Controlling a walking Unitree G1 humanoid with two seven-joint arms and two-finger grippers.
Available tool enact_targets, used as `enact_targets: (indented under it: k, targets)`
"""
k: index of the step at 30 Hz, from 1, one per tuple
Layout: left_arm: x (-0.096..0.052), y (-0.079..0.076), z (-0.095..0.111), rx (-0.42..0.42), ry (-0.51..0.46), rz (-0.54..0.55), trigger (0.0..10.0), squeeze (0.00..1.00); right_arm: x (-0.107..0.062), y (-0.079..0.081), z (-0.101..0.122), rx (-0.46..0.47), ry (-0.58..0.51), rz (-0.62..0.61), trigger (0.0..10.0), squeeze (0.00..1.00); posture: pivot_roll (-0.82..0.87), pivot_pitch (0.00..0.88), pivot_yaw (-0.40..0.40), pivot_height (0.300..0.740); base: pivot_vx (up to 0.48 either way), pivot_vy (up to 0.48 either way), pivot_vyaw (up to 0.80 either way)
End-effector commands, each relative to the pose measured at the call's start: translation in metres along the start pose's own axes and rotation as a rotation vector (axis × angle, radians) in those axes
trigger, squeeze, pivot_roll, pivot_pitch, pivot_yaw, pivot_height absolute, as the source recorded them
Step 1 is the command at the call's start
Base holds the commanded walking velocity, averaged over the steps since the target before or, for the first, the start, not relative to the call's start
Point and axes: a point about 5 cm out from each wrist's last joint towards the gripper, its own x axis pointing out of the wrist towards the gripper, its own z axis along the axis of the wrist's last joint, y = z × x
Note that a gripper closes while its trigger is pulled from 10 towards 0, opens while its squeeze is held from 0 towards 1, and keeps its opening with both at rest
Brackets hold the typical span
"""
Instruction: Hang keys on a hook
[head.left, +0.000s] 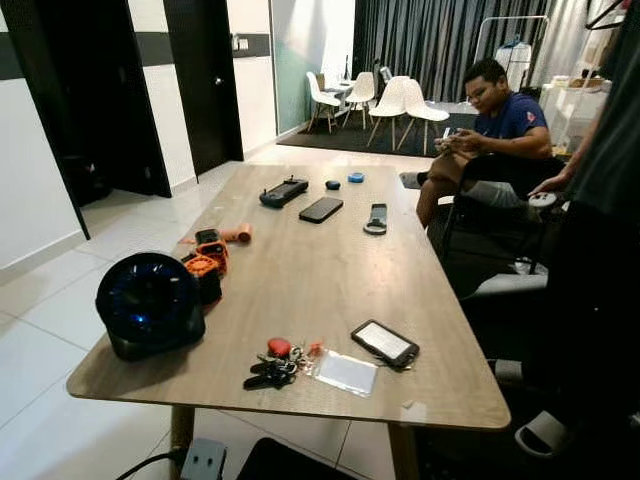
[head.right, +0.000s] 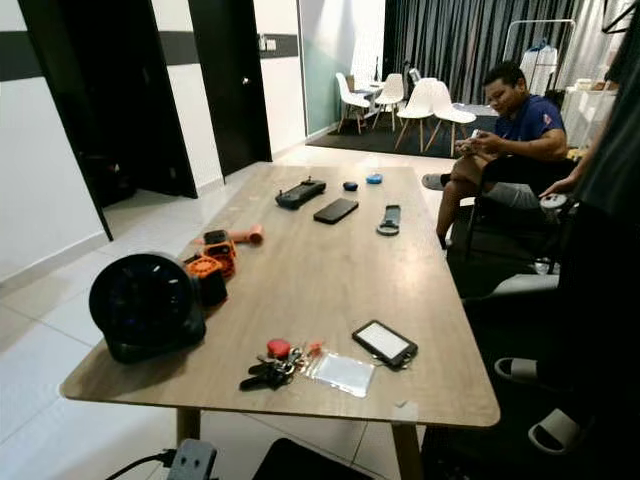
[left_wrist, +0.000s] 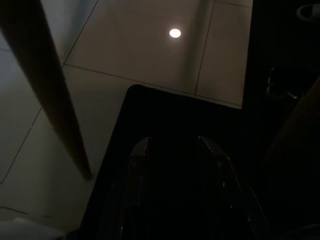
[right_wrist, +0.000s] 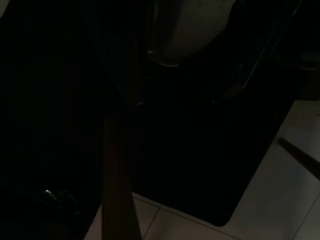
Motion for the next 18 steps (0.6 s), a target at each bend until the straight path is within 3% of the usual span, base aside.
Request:
enact_targets:
  k: [1, 3, 4, 6, 14, 18]
  targets:
    - [-0.004, 0.000, -0.004, 0.068, 0.018, -0.046, 10.0, 0.00, -0.004, -0.017, 0.003, -0.017, -0.037, -0.077, 10.0, 0.00, 0.03, 0.042, 0.034, 0.740, 0.000, 0.000, 0.00]
    - [-0.006, -0.001, -0.007, 0.093, 0.019, -0.065, 10.0, 0.00, -0.006, -0.025, 0.005, -0.022, -0.059, -0.114, 10.0, 0.00, 0.03, 0.042, 0.030, 0.740, 0.000, 0.000, 0.00]
    - [-0.010, 0.001, -0.009, 0.144, 0.008, -0.085, 10.0, 0.00, -0.010, -0.039, 0.008, -0.038, -0.094, -0.178, 10.0, 0.00, 0.02, 0.046, 0.028, 0.740, 0.000, 0.000, 0.00]
    - [-0.015, 0.006, -0.007, 0.171, -0.027, -0.081, 10.0, 0.00, -0.015, -0.054, 0.010, -0.055, -0.123, -0.247, 10.0, 0.00, 0.02, 0.046, 0.028, 0.740, 0.000, 0.000, 0.00]
    - [-0.028, 0.020, -0.004, 0.166, -0.107, -0.058, 10.0, 0.00, -0.032, -0.090, 0.014, -0.073, -0.192, -0.433, 10.0, 0.00, 0.02, 0.047, 0.018, 0.740, 0.000, 0.000, 0.00]
    - [-0.035, 0.026, -0.003, 0.165, -0.136, -0.067, 10.0, 0.03, -0.039, -0.107, 0.033, -0.050, -0.316, -0.518, 10.0, 0.00, 0.01, 0.054, 0.023, 0.740, 0.000, 0.000, 0.00]
